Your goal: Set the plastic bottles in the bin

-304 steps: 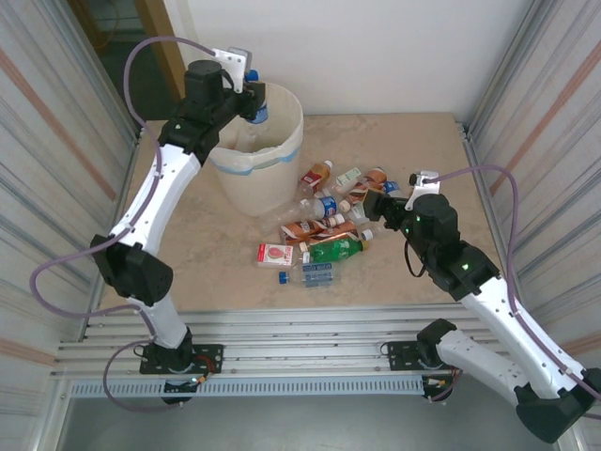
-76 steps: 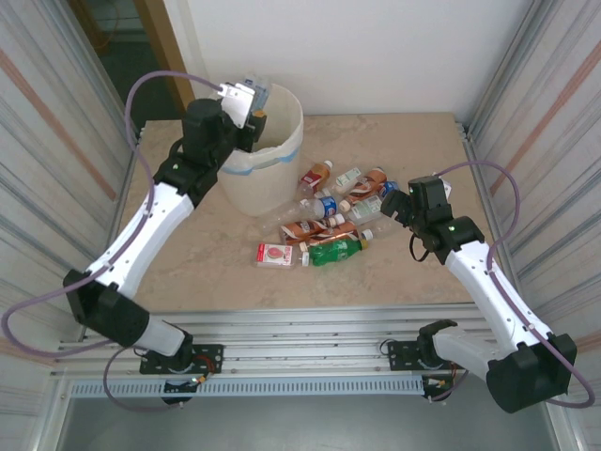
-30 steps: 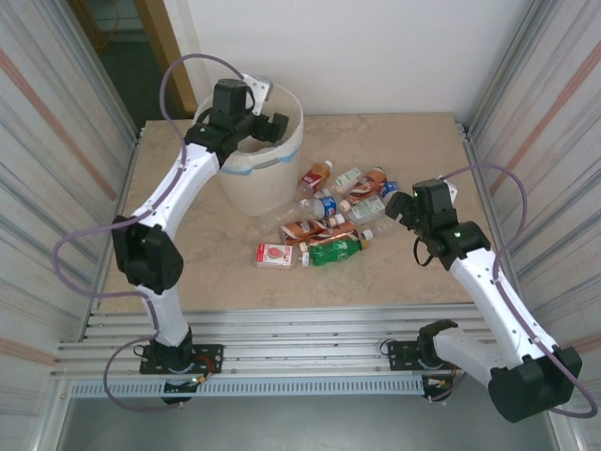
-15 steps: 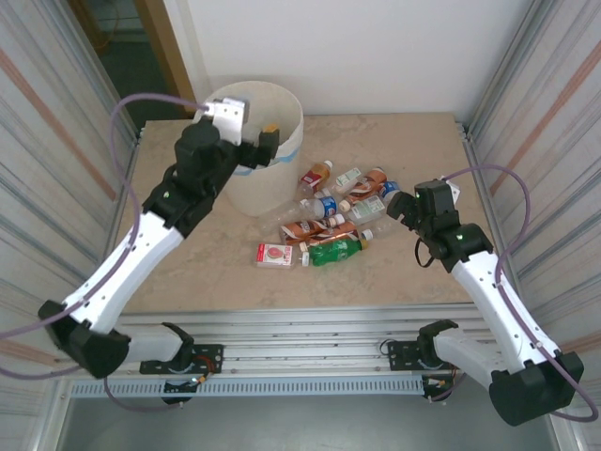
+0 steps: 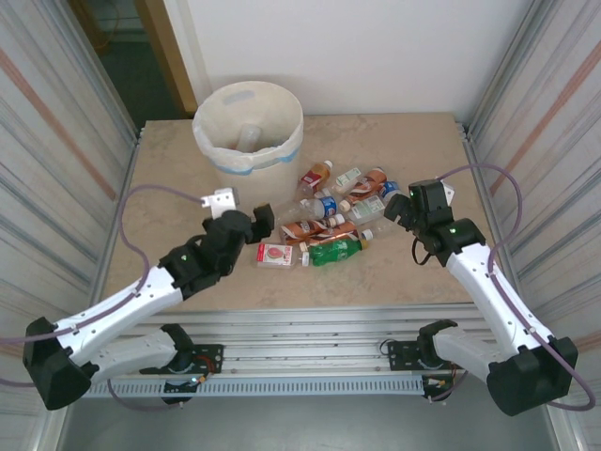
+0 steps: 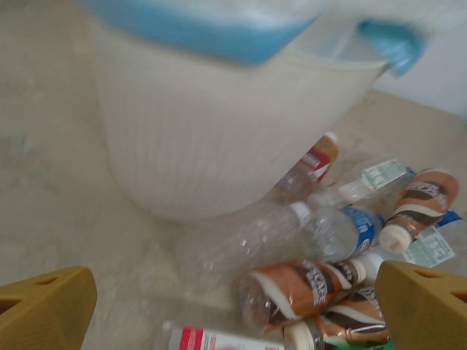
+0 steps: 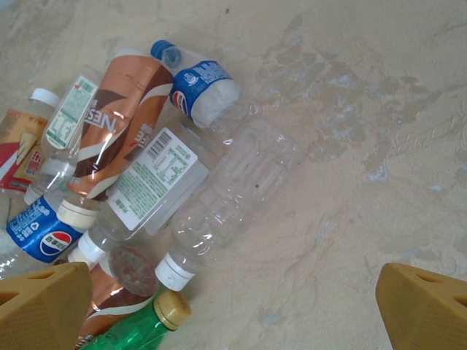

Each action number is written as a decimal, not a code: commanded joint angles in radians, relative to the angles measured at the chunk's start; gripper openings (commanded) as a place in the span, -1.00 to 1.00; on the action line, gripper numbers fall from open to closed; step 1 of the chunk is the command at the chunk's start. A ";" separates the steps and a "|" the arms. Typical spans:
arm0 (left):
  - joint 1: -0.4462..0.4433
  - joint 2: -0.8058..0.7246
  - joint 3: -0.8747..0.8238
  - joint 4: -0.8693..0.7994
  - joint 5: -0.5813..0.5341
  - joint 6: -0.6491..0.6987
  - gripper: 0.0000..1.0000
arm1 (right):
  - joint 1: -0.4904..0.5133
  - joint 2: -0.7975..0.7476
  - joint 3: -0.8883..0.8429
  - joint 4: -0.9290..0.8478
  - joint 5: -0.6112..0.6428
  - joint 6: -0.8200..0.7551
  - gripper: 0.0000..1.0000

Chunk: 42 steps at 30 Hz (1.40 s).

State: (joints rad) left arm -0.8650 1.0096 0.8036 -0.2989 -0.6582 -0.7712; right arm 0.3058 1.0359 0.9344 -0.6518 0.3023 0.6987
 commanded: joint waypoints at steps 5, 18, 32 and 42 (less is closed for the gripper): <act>-0.108 0.051 -0.088 -0.190 -0.125 -0.617 0.89 | -0.007 0.031 0.001 0.012 -0.001 -0.018 0.95; -0.123 0.374 0.091 -0.389 0.007 -0.940 0.85 | -0.006 0.015 -0.018 0.009 0.000 -0.022 0.95; -0.007 0.489 0.069 -0.135 0.267 -0.853 0.84 | -0.009 0.041 -0.032 0.031 -0.011 -0.025 0.95; 0.027 0.553 0.086 -0.110 0.295 -0.864 0.83 | -0.013 0.054 -0.036 0.043 -0.016 -0.039 0.95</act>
State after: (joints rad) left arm -0.8490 1.5463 0.8654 -0.4065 -0.3714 -1.6283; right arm 0.3004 1.0817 0.9054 -0.6182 0.2882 0.6872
